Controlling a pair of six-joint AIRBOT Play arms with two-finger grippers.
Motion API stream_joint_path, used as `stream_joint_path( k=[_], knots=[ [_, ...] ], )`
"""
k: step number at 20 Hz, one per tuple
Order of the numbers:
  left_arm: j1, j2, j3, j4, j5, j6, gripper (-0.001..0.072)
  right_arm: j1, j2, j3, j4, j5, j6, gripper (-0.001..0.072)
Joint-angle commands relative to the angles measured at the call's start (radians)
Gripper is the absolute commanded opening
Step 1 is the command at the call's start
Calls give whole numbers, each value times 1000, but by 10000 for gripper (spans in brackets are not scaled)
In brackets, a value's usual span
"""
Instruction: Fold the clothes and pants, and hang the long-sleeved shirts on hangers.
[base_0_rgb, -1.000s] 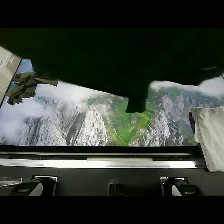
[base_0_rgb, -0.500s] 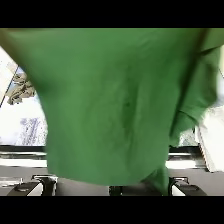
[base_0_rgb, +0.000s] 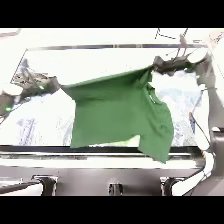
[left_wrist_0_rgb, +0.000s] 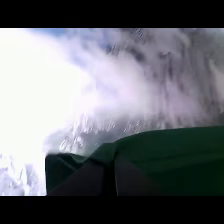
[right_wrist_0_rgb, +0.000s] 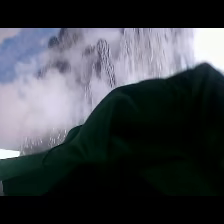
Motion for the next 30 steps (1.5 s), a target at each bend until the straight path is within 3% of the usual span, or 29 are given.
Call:
stream_joint_path(
  k=[1,3,4,5,6,7,9,10,12,14,20,26,27,28,29,30],
  knots=[
    [-15,-161,-14,-53,-149,-1,21,24,-156,-1,64,192,99,42],
    [-11,-194,-13,-86,-245,-2,48,18,-165,0,44,220,100,42],
    [0,-190,-11,-85,-278,-1,181,3,-153,1,40,225,100,47],
    [28,-184,3,-85,-337,-2,418,-20,-133,1,37,237,100,137],
    [69,-179,24,-83,-413,-3,523,-59,-103,1,28,269,85,352],
    [124,-172,50,-70,-505,-26,523,-104,-71,1,7,322,43,487],
    [235,-149,73,6,-680,-87,494,-208,-6,0,-142,468,21,496],
    [273,-131,61,92,-770,-100,402,-258,21,0,-241,557,19,496],
    [299,-71,-34,253,-834,-106,386,-338,60,-25,-356,682,-5,496],
    [298,-1,-209,257,-781,-72,396,-397,121,-125,-354,698,-6,501],
    [250,63,-583,-10,-575,88,396,-415,247,-369,-351,606,-43,511],
    [119,63,-620,-32,-454,37,393,-415,247,-380,-355,607,-43,510],
    [95,63,-620,-32,-425,15,354,-415,247,-386,-356,607,-44,509],
    [74,63,-620,-35,-405,7,135,-415,247,-394,-356,603,-43,509],
    [61,64,-619,-35,-395,8,21,-415,247,-413,-356,596,-43,509],
    [56,64,-618,-34,-394,11,20,-415,247,-443,-356,585,-44,509]
  ],
)
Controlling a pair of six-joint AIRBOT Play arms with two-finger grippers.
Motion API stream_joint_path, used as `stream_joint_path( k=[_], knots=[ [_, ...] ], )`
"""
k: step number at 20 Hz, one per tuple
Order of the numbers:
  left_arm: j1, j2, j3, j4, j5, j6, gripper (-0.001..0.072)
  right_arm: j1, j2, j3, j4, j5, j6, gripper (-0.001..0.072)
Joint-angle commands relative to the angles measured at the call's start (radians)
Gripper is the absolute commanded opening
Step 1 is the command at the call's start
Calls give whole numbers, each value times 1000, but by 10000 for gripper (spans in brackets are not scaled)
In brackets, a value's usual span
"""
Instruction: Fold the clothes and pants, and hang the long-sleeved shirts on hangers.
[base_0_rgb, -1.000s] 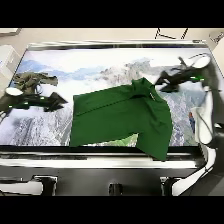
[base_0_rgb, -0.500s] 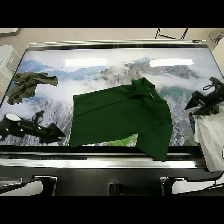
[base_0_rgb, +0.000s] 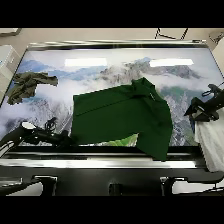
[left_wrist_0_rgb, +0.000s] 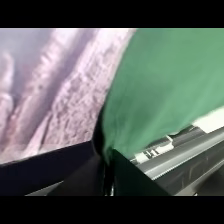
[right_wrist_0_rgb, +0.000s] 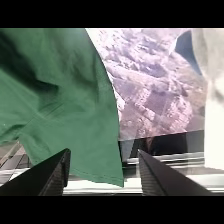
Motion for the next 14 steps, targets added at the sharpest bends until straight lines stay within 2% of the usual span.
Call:
stream_joint_path(
  k=[1,3,5,8,14],
  knots=[
    [-38,2,-3,-4,54,-8,20,-1,2,-87,-3,-38,-3,509],
    [-17,16,6,-4,50,-5,20,-1,2,-195,30,-121,-20,507],
    [11,40,10,-4,50,-6,20,0,1,-290,142,-229,-99,506],
    [35,56,10,-4,41,-10,20,-1,-16,-352,162,-371,-134,505],
    [33,59,12,-5,19,-10,20,0,-99,-352,184,-377,-194,489]
  ],
)
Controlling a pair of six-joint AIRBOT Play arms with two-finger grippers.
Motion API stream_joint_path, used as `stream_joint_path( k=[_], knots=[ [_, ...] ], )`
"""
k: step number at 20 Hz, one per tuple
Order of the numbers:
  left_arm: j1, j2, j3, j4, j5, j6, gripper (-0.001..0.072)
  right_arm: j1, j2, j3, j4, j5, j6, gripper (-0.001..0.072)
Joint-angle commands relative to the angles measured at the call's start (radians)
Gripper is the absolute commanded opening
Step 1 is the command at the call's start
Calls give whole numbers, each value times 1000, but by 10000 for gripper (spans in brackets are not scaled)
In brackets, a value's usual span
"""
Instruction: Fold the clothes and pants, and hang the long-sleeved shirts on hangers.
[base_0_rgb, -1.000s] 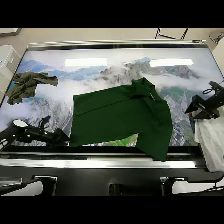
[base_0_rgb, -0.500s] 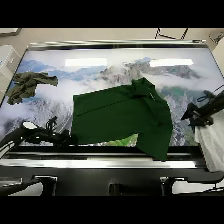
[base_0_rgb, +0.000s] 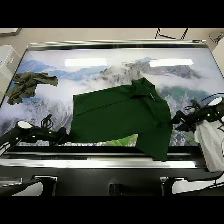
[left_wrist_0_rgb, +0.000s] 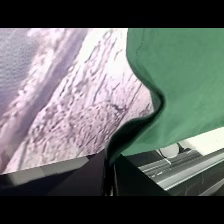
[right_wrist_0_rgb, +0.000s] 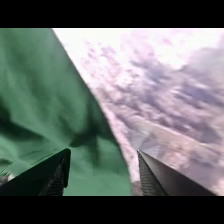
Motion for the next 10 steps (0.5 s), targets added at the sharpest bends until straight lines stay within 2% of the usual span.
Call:
stream_joint_path(
  k=[1,3,4,6,7,8,10],
  knots=[
    [2,5,2,-2,-15,-1,20,0,-34,-11,51,-55,-41,489],
    [2,5,2,-2,-19,-1,20,1,-35,-11,105,-58,-45,485],
    [2,5,2,-2,-19,0,20,10,-35,-13,107,-48,-45,418],
    [3,5,8,-1,-20,0,20,50,-35,-18,107,-7,-78,336],
    [3,5,22,-1,-25,0,20,73,-34,-16,108,27,-116,254],
    [5,5,46,0,-31,1,20,91,-28,-4,106,80,-134,43],
    [24,16,138,-1,-36,4,19,101,9,45,108,139,-137,39]
  ],
)
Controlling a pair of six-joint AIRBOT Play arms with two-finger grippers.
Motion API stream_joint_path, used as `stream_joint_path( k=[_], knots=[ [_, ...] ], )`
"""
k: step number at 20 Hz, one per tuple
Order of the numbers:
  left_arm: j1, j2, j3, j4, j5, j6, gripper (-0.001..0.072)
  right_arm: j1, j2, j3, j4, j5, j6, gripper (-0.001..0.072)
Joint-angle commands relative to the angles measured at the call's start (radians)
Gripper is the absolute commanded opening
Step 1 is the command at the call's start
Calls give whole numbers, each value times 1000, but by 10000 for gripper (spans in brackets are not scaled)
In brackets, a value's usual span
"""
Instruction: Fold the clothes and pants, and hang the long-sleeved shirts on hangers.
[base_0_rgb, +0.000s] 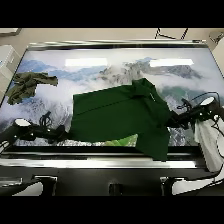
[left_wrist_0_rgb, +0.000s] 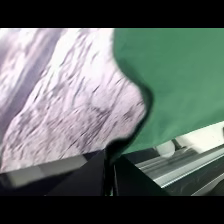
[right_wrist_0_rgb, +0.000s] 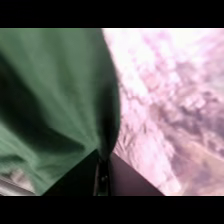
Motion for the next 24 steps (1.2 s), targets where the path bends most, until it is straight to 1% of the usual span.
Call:
stream_joint_path(
  k=[1,3,5,6,8,10,11,13,15,17,19,21,22,24],
  knots=[
    [28,22,151,0,-23,4,19,27,62,84,31,119,-26,38],
    [62,61,348,0,-62,4,18,27,145,219,60,119,-21,38],
    [98,114,615,0,-79,4,19,27,245,415,117,77,-13,39],
    [114,138,763,-1,-73,4,19,27,304,533,126,30,-13,39],
    [148,182,1091,0,-31,4,20,27,426,748,82,-132,-14,40],
    [178,219,1339,5,27,4,20,27,557,879,3,-296,-11,40],
    [186,239,1421,7,46,4,20,27,632,891,-27,-353,-1,40],
    [188,307,1477,7,110,4,20,27,756,890,-64,-370,37,40],
    [188,388,1460,9,195,4,20,27,846,890,-93,-369,67,40],
    [188,441,1454,29,240,3,20,27,908,890,-136,-377,97,40],
    [188,474,1454,37,238,-10,20,27,939,890,-186,-377,145,40],
    [188,486,1454,37,233,-37,20,27,944,890,-199,-372,155,40],
    [188,486,1454,39,230,-37,20,27,942,890,-200,-366,155,40],
    [188,463,1452,76,168,-38,19,27,927,890,-209,-325,161,40]
  ],
)
